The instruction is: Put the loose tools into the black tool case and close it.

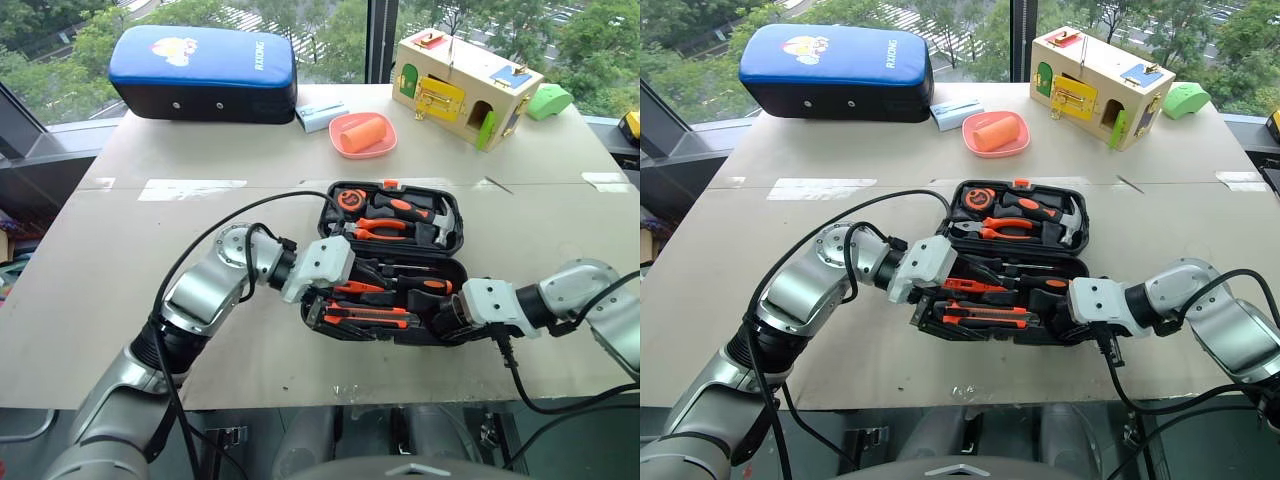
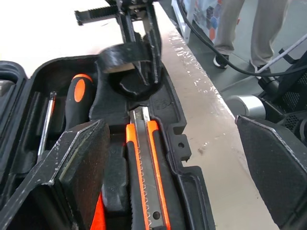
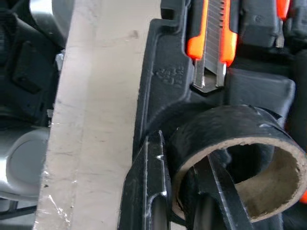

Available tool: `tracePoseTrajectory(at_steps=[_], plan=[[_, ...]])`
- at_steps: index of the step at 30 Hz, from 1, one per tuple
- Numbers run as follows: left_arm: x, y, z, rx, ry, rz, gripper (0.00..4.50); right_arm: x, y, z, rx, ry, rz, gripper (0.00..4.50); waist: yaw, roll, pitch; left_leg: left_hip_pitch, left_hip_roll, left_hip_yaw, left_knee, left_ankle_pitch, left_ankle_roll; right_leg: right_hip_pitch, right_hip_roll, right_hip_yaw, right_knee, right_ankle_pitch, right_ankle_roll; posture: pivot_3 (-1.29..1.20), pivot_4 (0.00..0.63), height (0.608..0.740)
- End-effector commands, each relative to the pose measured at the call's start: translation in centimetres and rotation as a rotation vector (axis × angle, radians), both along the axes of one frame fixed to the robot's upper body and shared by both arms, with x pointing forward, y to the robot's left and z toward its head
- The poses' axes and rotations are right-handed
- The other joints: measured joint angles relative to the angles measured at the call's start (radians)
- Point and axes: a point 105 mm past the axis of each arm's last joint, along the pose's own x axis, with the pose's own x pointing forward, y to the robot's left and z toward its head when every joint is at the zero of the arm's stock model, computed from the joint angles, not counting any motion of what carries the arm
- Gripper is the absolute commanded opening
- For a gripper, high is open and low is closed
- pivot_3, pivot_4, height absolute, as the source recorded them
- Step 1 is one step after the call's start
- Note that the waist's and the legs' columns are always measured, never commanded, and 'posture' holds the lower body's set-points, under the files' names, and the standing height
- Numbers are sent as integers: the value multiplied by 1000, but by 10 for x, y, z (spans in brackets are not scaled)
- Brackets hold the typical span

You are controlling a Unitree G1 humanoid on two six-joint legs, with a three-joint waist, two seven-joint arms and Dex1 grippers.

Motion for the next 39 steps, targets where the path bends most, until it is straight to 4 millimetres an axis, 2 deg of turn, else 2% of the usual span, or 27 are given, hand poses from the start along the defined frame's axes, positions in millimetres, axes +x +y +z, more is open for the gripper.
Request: tracePoseTrajectory(at_steps=[1,2,3,6,7,13,16,17,19,21,25,28,31,35,36,37,39], plan=[[-2,-3,14,-32,-53,-18,4500,-8,4,2,-3,12,43,1903,1,0,0,0,0,0,0,0,0,0,0,0,0,0,0,0,150,735],[-2,-3,14,-32,-52,-18,4500,-9,3,2,-5,17,49,2251,2,0,0,0,0,0,0,0,0,0,0,0,0,0,0,0,150,735],[-2,-3,14,-33,-52,-18,4500,-11,3,4,-6,20,54,2805,2,0,0,0,0,-1,-1,0,0,0,0,-1,-1,0,0,0,150,735],[-2,-2,13,-33,-52,-20,4500,-15,4,9,0,32,62,4105,0,0,0,-1,0,-2,-1,0,0,0,0,-1,-1,0,0,0,150,735],[-2,-2,13,-33,-52,-20,4500,-17,4,11,-1,37,70,4372,0,0,0,-1,0,-2,-1,0,0,0,0,-2,-1,0,0,0,150,735],[1,-2,12,-36,-57,-16,4500,-25,3,18,-3,57,94,4372,-2,1,0,0,0,-1,1,0,0,0,0,-1,0,0,0,0,150,735],[3,-1,12,-37,-63,-7,4500,-19,5,23,28,34,60,4372,-2,1,0,0,0,-2,0,0,0,0,0,-1,0,0,0,0,150,735],[6,2,13,-37,-64,15,4500,-14,8,30,68,23,32,4372,-1,1,0,0,0,-2,0,0,0,0,0,-1,0,0,0,0,150,735],[15,16,17,-42,-57,90,4500,0,14,47,166,3,-33,4372,-5,0,1,-1,0,-2,0,0,0,0,0,-1,0,0,0,0,150,735],[22,28,22,-54,-45,157,4500,9,18,55,214,-6,-70,4372,-9,0,1,0,0,-1,0,0,0,0,0,0,1,0,0,0,150,735],[32,59,41,-112,16,331,4500,25,27,58,271,-17,-110,4372,-12,0,2,-1,0,-2,-1,0,0,-1,0,-1,0,0,0,0,150,735],[33,78,44,-118,30,419,4500,36,40,56,286,-63,-91,4372,-11,0,2,-1,0,-3,-2,0,0,-1,0,-2,0,0,0,0,150,735],[29,83,40,-85,15,434,4500,50,57,52,299,-101,-77,4372,-17,0,2,-1,0,-3,-1,0,-1,-1,0,-1,0,0,0,0,150,735],[24,74,39,-80,-4,411,4500,59,70,41,257,-156,-19,3522,-9,-1,3,-1,-1,-3,-1,0,-1,-1,-1,-2,0,0,0,0,150,735],[23,71,39,-83,-7,407,4500,62,73,39,247,-173,-8,3210,-10,-1,3,-1,-1,-3,-1,0,-1,-1,-1,-2,0,0,0,0,150,735],[23,69,39,-85,-10,403,4500,64,75,37,236,-186,3,2639,-10,0,3,-1,-1,-3,-1,0,-1,-1,-1,-1,0,0,0,0,150,735],[21,67,38,-86,-14,398,4500,68,78,33,211,-204,18,2047,-11,0,3,-1,-1,-3,-1,0,-1,-2,-1,-1,0,0,0,0,150,735]])
